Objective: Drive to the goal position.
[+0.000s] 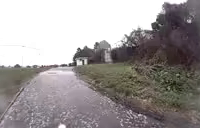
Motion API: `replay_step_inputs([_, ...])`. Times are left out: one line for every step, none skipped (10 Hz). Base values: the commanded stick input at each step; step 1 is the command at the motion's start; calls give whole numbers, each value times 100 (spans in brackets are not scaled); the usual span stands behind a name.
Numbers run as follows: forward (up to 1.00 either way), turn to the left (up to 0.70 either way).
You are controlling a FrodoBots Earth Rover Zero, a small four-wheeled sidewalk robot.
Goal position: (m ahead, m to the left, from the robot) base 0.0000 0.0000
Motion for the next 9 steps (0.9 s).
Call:
replay_step_inputs([85, 27])
replay_step_inputs([85, 27])
replay_step_inputs([85, 27])
replay_step_inputs([85, 27])
replay_step_inputs([59, 33])
replay_step_inputs([0, 45])
replay_step_inputs([0, 45])
replay_step_inputs([0, 45])
replay_step_inputs([0, 45])
